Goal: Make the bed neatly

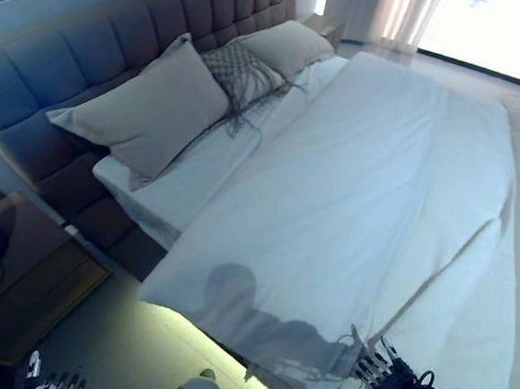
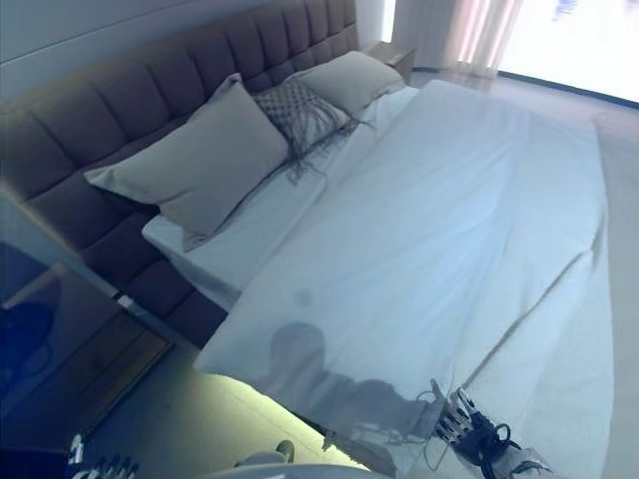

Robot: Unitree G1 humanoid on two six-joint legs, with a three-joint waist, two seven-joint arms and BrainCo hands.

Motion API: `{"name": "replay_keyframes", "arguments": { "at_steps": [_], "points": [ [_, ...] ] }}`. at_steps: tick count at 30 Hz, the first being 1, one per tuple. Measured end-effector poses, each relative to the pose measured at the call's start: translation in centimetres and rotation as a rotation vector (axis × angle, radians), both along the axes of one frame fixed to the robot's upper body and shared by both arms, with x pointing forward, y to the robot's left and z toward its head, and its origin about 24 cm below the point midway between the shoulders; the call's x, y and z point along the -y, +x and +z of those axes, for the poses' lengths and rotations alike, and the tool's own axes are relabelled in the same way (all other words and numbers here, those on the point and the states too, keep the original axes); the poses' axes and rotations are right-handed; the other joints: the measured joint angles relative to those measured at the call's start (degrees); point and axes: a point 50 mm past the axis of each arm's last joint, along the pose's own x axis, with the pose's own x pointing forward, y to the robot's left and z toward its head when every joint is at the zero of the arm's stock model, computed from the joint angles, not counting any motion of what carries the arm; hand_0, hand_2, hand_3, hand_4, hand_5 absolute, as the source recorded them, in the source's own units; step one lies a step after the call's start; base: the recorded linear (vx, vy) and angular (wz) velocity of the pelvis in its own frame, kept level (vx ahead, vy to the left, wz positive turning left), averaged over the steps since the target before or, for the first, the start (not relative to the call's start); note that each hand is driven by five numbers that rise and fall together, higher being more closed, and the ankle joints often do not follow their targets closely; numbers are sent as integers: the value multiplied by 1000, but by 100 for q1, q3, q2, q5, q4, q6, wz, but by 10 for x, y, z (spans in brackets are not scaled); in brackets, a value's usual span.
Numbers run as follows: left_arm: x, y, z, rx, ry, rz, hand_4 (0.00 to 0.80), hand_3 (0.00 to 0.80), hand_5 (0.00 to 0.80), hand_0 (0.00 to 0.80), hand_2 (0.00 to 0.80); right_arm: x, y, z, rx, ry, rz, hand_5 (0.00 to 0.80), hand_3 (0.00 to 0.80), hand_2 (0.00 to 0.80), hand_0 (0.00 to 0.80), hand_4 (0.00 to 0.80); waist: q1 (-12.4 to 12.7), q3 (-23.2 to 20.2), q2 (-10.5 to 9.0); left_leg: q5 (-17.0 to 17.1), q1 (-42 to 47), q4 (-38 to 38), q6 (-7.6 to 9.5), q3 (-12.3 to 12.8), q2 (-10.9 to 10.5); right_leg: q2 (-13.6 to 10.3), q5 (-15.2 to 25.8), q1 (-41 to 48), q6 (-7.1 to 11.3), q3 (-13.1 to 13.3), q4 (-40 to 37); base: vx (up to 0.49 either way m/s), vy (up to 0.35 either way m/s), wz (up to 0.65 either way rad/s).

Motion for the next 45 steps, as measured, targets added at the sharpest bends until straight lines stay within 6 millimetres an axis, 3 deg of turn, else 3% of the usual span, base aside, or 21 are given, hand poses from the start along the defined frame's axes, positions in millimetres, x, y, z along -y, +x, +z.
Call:
{"name": "replay_keyframes", "arguments": {
  "at_steps": [8,13,19,24,29,33,41,45],
  "points": [
    [1,-10,0,-30,0,-79,0,0,0,0,0,-4,-3,-2,-10,13,-3,0,0,0,0,0,-21,-40,-181,14,-72,-7,22,3,-45,-43,-6,-13,24,-7,10,2,-4,2],
    [14,0,-3,33,-53,-305,0,0,0,0,0,-8,-7,-5,-19,26,-3,0,0,0,0,0,-35,-7,-139,14,-74,1,22,9,-43,-44,-6,-16,23,-1,14,0,0,0],
    [51,59,-2,293,-106,-613,0,0,0,0,0,-19,13,-2,157,-2,54,0,0,0,0,0,-106,104,-31,27,-75,5,38,18,-40,-54,-1,-86,21,20,75,0,0,0],
    [66,85,2,391,-85,-782,0,0,0,0,0,-22,24,1,229,-28,86,0,0,0,0,0,-248,135,-67,30,35,-64,41,160,-27,-53,0,-88,21,159,69,16,-6,-11],
    [70,100,8,453,-57,-823,0,0,0,0,0,-27,26,0,231,-31,119,0,0,0,0,0,-483,177,-143,24,105,-77,40,264,-16,-53,5,-91,21,248,61,27,-13,-11],
    [84,108,5,467,-64,-861,0,0,0,0,0,-37,26,-4,225,-16,120,0,0,0,0,0,-547,174,-131,-2,214,-82,36,431,6,-43,29,-95,8,416,54,39,-27,-21],
    [101,106,-8,364,-59,-865,0,0,0,0,0,-45,17,-9,186,-43,195,0,0,0,0,0,-829,19,-190,-43,326,-102,30,673,35,-19,111,-109,-6,652,-8,40,-22,-17],
    [104,106,-11,335,-57,-850,0,0,0,0,0,-46,8,-12,169,-52,189,0,0,0,0,0,-829,-158,-207,-53,332,-85,27,776,49,-11,124,-174,-12,735,-7,34,-19,-10]
  ]
}}
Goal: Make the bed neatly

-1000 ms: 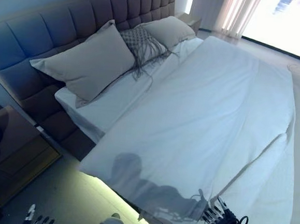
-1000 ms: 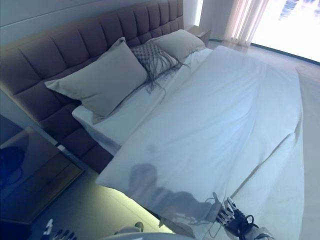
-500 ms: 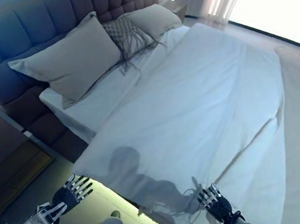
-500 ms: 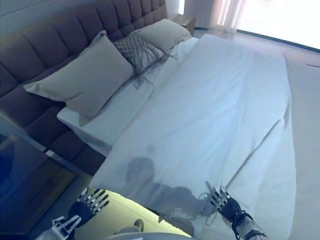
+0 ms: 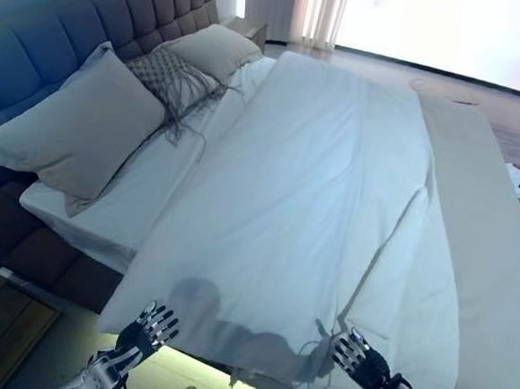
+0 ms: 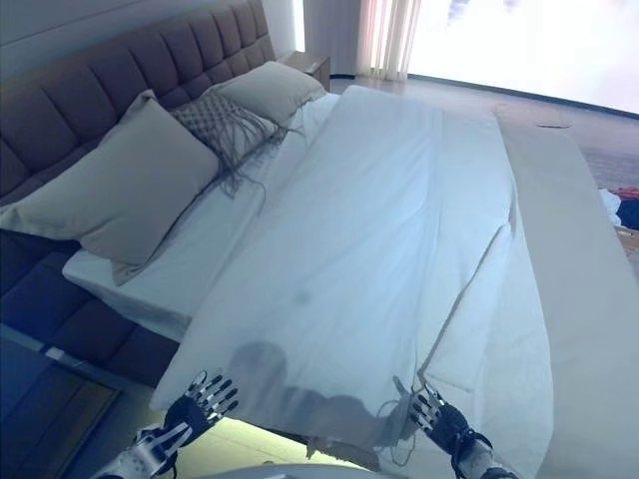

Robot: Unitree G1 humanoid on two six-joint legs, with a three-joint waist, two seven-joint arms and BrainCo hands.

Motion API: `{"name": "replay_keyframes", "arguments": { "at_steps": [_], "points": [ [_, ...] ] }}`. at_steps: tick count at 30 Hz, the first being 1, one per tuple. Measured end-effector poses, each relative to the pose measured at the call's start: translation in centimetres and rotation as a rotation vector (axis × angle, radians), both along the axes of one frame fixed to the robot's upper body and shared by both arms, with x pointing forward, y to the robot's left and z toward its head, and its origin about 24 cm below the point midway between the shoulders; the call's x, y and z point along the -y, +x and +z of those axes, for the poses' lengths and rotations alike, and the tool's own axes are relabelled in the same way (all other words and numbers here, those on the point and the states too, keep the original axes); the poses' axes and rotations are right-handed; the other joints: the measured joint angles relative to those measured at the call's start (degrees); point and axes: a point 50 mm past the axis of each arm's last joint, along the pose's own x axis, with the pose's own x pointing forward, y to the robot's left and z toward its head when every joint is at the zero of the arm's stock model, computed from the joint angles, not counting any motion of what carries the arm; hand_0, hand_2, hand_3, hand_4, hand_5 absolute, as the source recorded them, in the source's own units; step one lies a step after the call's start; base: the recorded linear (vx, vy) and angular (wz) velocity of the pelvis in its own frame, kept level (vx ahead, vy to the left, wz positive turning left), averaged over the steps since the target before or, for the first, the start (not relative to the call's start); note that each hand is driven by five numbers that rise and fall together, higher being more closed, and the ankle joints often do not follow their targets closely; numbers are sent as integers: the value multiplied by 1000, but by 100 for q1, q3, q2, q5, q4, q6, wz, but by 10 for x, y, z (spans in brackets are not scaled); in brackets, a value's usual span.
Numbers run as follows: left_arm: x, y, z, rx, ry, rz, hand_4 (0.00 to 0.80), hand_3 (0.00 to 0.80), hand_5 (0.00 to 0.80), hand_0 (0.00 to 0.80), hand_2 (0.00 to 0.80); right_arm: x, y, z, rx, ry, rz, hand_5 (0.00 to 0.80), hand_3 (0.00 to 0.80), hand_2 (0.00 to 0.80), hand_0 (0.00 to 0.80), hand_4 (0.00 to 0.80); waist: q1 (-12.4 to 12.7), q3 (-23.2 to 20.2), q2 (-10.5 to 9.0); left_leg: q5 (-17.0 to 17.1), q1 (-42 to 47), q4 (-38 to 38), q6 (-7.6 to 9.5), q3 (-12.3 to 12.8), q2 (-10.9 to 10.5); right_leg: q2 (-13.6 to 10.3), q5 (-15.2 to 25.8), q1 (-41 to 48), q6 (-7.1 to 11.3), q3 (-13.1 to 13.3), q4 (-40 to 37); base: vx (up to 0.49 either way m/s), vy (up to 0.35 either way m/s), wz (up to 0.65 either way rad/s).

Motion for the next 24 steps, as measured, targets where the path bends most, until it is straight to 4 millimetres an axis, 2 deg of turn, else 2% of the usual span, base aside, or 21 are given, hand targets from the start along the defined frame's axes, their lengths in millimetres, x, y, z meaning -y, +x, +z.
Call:
{"name": "replay_keyframes", "arguments": {
  "at_steps": [5,12,17,21,24],
  "points": [
    [2,-10,-8,-67,12,13,0,0,0,0,0,0,4,2,39,-19,17,0,0,0,0,0,-11,-53,10,1,10,-1,3,36,4,6,38,-26,-8,62,0,66,-13,-7],
    [11,-10,-9,-69,6,-36,0,0,0,0,0,-19,61,32,305,-51,164,0,0,0,0,0,11,-32,38,17,-48,1,18,25,0,0,63,-84,-12,67,6,-8,2,0],
    [18,-1,-7,-26,-14,-40,0,0,0,0,0,-17,102,57,442,-64,134,0,0,0,0,0,35,49,136,123,-386,13,40,-162,-14,-7,107,-284,-16,-90,-7,-63,-12,16],
    [23,-1,-7,-18,-30,-38,0,0,0,0,0,-18,122,76,546,-57,98,0,0,0,0,0,74,224,268,138,-417,11,34,-275,-15,-3,106,-241,-17,-217,-8,25,12,16],
    [30,-1,-9,-16,-48,-39,0,0,0,0,0,-21,127,81,564,-57,104,0,0,0,0,0,182,309,296,142,-414,11,34,-307,-21,-4,103,-207,-16,-269,-7,92,61,9]
  ]
}}
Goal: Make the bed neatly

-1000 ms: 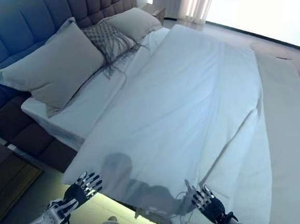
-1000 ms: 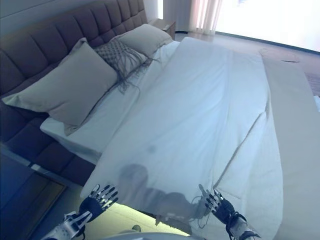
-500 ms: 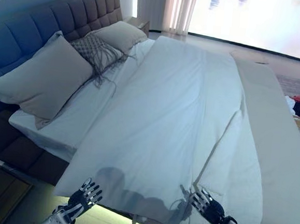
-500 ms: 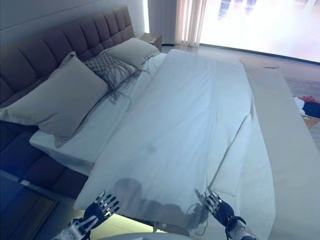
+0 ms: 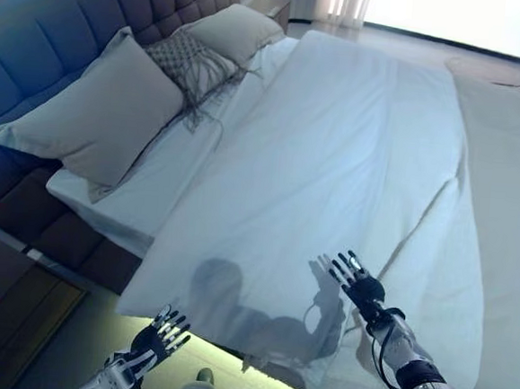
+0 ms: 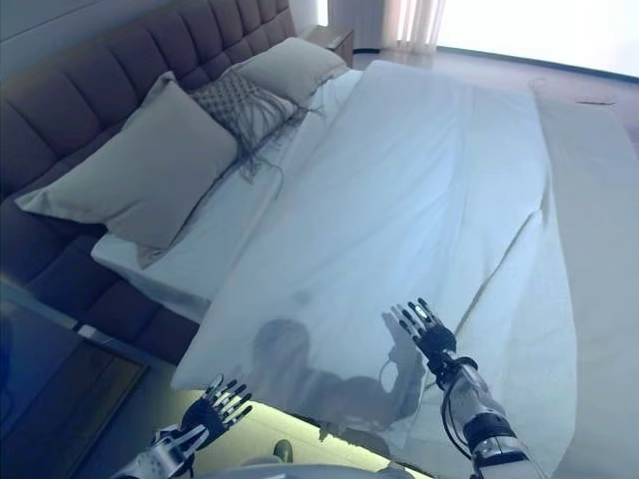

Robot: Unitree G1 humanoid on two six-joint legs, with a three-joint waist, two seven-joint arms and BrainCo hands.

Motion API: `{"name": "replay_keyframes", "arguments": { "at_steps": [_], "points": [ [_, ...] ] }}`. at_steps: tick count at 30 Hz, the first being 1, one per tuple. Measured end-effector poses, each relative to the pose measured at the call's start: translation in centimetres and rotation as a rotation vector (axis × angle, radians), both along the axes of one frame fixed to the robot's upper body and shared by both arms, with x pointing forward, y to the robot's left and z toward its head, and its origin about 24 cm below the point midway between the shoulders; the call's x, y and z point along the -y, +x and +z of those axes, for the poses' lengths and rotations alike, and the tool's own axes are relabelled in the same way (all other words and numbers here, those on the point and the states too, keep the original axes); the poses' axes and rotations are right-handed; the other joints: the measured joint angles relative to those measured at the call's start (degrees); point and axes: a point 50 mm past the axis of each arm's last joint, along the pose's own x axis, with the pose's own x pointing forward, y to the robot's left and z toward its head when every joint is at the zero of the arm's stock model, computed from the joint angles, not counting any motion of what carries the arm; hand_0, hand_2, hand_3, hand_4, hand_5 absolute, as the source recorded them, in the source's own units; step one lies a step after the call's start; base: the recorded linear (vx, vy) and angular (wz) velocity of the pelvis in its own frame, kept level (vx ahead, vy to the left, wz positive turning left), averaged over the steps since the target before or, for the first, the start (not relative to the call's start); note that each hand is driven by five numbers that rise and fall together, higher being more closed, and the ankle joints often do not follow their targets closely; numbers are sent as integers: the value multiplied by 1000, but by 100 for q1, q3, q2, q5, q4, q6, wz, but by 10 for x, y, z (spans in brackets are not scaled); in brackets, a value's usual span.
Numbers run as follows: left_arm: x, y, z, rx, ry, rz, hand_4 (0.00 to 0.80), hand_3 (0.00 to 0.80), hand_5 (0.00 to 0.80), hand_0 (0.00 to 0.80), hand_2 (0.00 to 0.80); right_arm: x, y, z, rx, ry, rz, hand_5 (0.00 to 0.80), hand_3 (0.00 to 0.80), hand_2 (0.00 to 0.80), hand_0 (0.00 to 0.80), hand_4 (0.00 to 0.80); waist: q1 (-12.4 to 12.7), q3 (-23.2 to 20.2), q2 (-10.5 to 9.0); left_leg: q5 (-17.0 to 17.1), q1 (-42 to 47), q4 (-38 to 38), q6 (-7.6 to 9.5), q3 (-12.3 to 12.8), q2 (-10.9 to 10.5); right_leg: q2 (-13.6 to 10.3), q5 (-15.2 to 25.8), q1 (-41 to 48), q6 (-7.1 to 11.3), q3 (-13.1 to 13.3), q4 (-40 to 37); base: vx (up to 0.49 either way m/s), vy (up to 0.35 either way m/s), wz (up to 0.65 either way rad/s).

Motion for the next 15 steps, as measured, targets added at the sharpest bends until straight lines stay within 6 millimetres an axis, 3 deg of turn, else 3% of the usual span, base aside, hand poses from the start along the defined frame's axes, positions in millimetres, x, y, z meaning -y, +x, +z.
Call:
{"name": "replay_keyframes", "arguments": {
  "at_steps": [10,13,15],
  "points": [
    [17,19,8,81,-27,-70,0,0,0,0,0,-13,0,-9,-116,-68,69,0,0,0,0,0,12,188,57,61,48,-10,13,-174,-24,-17,-23,150,-3,-160,0,-20,25,8],
    [28,35,13,120,-60,-93,0,0,0,0,0,-11,24,5,-91,-96,59,0,0,0,0,0,10,290,207,200,-326,11,44,-246,-29,-21,50,-211,-24,-174,46,-362,53,8],
    [38,63,26,211,-84,-109,0,0,0,0,0,-4,55,32,-21,-151,53,0,0,0,0,0,15,514,394,309,-855,196,78,-334,-29,-45,81,-707,-44,-191,284,-451,5,20]
  ]
}}
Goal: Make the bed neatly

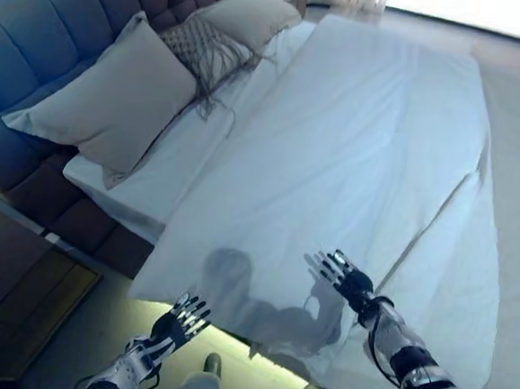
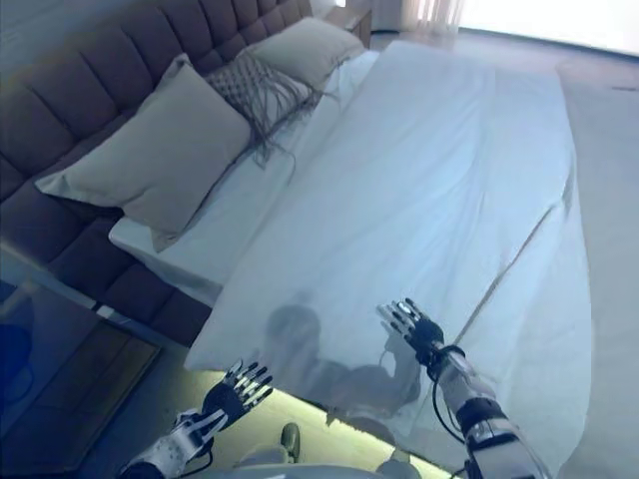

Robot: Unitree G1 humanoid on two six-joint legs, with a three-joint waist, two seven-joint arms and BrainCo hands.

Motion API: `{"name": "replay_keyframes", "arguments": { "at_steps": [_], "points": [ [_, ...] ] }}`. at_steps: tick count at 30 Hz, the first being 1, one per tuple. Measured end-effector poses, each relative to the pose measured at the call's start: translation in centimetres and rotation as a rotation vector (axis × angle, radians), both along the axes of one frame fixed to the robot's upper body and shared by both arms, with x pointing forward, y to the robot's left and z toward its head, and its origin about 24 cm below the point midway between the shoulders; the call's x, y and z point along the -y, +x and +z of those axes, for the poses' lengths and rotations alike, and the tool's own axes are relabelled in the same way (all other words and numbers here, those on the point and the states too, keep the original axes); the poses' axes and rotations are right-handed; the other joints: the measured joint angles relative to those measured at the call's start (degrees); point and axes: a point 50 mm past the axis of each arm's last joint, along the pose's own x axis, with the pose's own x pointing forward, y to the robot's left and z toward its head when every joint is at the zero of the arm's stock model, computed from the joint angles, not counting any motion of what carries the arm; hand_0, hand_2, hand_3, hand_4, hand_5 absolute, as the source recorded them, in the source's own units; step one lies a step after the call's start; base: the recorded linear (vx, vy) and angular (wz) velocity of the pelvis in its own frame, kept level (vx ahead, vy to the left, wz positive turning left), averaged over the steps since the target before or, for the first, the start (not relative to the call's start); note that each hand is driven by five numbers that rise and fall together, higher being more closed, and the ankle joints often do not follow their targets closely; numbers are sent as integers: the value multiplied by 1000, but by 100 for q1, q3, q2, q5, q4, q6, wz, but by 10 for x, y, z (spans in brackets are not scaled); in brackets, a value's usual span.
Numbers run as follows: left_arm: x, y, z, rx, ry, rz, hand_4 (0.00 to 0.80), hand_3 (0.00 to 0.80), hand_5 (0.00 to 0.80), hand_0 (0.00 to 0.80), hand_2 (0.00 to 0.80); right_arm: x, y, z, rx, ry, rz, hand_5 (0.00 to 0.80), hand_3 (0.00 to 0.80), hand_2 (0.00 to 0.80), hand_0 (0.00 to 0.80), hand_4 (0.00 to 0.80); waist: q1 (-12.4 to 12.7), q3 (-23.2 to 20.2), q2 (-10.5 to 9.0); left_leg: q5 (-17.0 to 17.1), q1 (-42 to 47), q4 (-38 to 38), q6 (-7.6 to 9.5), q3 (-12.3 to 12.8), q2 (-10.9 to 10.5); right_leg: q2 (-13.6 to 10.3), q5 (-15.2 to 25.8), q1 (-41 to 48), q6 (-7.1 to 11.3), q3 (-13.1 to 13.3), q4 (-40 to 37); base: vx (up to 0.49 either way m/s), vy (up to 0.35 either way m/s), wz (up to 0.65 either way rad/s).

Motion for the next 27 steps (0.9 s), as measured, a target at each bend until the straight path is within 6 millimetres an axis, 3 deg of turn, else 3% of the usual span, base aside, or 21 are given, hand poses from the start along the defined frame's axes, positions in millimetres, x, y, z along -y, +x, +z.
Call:
{"name": "replay_keyframes", "arguments": {
  "at_steps": [2,4,7,10,14,16,23,27],
  "points": [
    [8,38,23,131,-23,1,0,0,0,0,0,14,34,39,82,-76,-13,0,0,0,0,0,65,422,206,-2,-644,481,16,-56,23,-66,-52,-608,-65,1,496,-357,-17,15],
    [13,72,50,262,-47,11,0,0,0,0,0,23,57,75,164,-117,-33,0,0,0,0,0,172,896,294,-35,-1170,938,64,33,42,-189,-335,-1255,-139,36,1314,-136,-21,11],
    [13,101,82,398,-59,20,0,0,0,0,0,21,71,97,221,-112,-33,0,0,0,0,0,297,1409,104,-385,-1676,1699,95,38,-59,-540,-949,-2068,-172,240,2631,-136,13,6],
    [13,110,97,464,-71,11,0,0,0,0,0,26,78,112,247,-136,-41,0,0,0,0,0,344,1528,114,-629,-2419,2503,170,9,-154,-778,-1217,-2759,-164,388,3462,-192,-8,12],
    [14,126,129,597,-76,-19,0,0,0,0,0,60,87,155,260,-255,-175,0,0,0,0,0,483,1825,256,-874,-3427,3499,208,-92,-221,-1025,-1518,-3725,-216,529,4476,-167,-30,15],
    [13,128,136,635,-77,-18,0,0,0,0,0,64,92,171,259,-298,-240,0,0,0,0,0,494,1862,284,-948,-3829,3865,206,-141,-220,-1096,-1644,-4103,-265,562,4833,-140,-13,12],
    [18,124,143,677,-76,-59,0,0,0,0,0,69,100,210,257,-438,-300,0,0,0,0,0,614,1884,318,-1065,-4593,4565,185,-172,-168,-1144,-1822,-4954,-380,810,5612,-95,10,-2],
    [13,122,142,667,-106,4,0,0,0,0,0,72,100,216,226,-474,-296,0,0,0,0,0,617,1884,319,-1125,-4776,4842,189,-201,-128,-1139,-1837,-5112,-408,856,5817,-47,-9,-3]
  ]
}}
